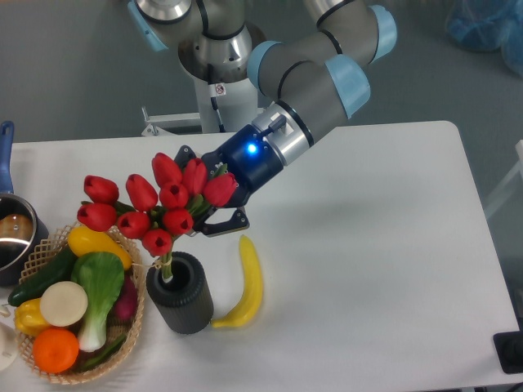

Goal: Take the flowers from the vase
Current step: 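Lift the gripped tulips upward out of the black vase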

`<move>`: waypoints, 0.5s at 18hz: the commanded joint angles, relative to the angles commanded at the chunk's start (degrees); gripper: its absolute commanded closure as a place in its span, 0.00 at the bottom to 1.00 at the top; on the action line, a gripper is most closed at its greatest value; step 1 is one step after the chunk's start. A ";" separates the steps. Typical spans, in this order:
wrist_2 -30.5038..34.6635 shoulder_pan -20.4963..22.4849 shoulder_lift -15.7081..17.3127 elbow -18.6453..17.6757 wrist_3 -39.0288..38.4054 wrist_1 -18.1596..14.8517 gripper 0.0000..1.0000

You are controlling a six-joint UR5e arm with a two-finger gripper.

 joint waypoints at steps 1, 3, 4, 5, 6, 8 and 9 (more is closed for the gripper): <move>0.00 -0.09 0.00 0.17 -0.52 0.00 0.63; -0.18 -0.09 -0.09 0.88 -1.06 0.00 0.63; -0.44 0.09 -0.09 1.14 -1.32 0.00 0.63; -0.70 0.26 -0.09 1.58 -1.67 0.00 0.63; -0.62 0.35 -0.09 2.02 -2.02 0.00 0.63; -0.62 0.62 -0.26 3.16 -2.20 0.00 0.63; -0.62 0.96 -0.26 3.60 -2.37 0.00 0.63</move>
